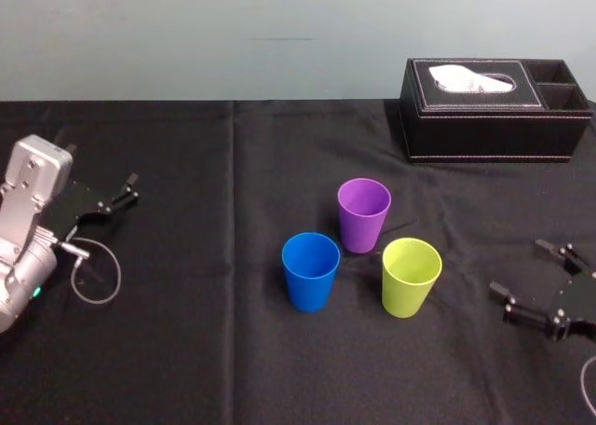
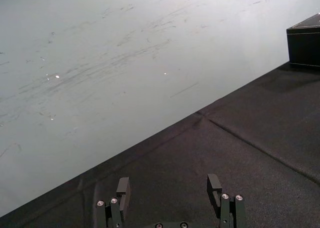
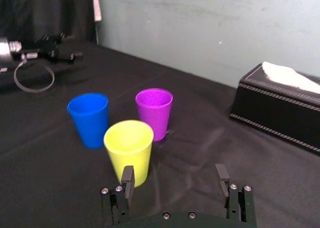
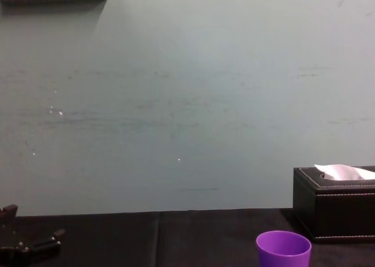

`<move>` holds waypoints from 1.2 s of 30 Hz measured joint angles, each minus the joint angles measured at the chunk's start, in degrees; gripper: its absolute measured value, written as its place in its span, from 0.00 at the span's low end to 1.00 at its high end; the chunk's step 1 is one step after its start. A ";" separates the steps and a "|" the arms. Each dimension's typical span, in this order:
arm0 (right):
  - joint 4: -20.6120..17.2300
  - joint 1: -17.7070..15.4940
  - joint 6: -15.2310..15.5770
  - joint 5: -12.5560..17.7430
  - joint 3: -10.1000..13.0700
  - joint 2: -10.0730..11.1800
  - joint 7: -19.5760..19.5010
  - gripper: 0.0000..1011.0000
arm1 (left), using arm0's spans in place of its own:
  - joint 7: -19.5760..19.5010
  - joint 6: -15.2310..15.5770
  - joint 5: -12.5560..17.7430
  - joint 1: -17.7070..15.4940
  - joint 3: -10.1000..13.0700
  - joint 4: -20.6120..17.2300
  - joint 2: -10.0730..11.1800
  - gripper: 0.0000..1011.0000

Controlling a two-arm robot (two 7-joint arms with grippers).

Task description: Stack the three plastic cups sequentially using one hand.

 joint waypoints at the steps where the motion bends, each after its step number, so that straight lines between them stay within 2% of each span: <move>1: 0.36 0.14 -0.02 -0.76 -0.52 -0.21 0.25 0.99 | 0.00 0.00 0.00 0.00 0.00 0.00 0.00 1.00; 9: 3.47 3.50 -1.06 -5.39 -4.15 -2.70 2.40 0.99 | 0.00 0.00 0.00 0.00 0.00 0.00 0.00 1.00; 15: 5.24 6.01 -0.92 -6.56 -5.70 -4.46 4.02 0.99 | 0.00 0.00 0.00 0.00 0.00 0.00 0.00 1.00; 25: 8.12 11.00 1.23 -8.33 -8.44 -7.79 7.30 0.99 | 0.00 0.00 0.00 0.00 0.00 0.00 0.00 1.00; 36: 10.59 15.07 2.73 -10.16 -10.33 -11.27 9.54 0.99 | 0.00 0.00 0.00 0.00 0.00 0.00 0.00 1.00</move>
